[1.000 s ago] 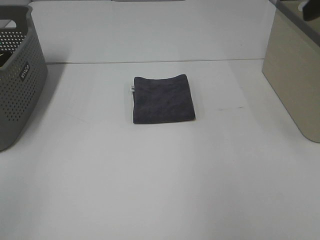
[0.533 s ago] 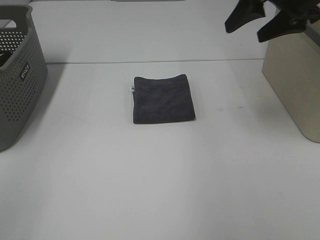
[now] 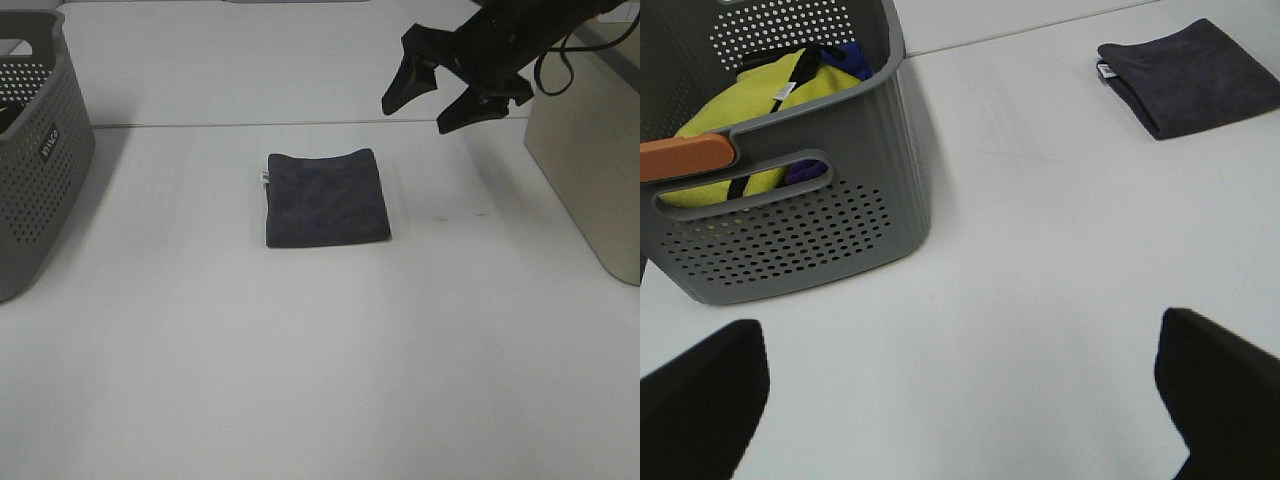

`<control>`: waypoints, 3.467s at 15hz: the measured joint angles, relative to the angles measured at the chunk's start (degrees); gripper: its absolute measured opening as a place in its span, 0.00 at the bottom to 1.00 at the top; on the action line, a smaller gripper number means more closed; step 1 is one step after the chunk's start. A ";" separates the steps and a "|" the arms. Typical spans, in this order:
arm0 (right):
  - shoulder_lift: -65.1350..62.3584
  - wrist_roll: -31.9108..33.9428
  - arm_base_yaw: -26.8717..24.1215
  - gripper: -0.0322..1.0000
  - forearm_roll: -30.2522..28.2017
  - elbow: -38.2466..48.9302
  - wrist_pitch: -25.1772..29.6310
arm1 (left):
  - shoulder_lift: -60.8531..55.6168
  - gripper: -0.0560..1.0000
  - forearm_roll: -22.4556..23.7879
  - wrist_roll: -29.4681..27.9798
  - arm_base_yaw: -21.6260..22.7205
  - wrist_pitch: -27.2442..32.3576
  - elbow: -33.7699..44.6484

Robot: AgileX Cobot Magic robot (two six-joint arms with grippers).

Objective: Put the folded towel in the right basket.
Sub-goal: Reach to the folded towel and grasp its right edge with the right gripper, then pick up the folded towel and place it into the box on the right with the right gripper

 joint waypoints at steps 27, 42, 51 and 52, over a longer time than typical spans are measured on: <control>22.17 1.38 4.13 0.07 0.52 -25.10 6.53 | 0.00 0.99 0.00 0.00 0.00 0.00 0.00; -10.31 10.08 0.97 0.07 -34.43 -25.55 15.76 | 0.00 0.99 0.00 0.00 0.00 0.00 0.00; -10.43 10.54 -26.87 0.07 -22.86 -25.55 13.64 | 0.00 0.99 0.00 0.00 0.00 0.00 0.00; -9.74 10.54 -28.59 0.07 -22.00 -25.55 13.64 | 0.00 0.99 0.00 0.00 0.00 0.00 0.00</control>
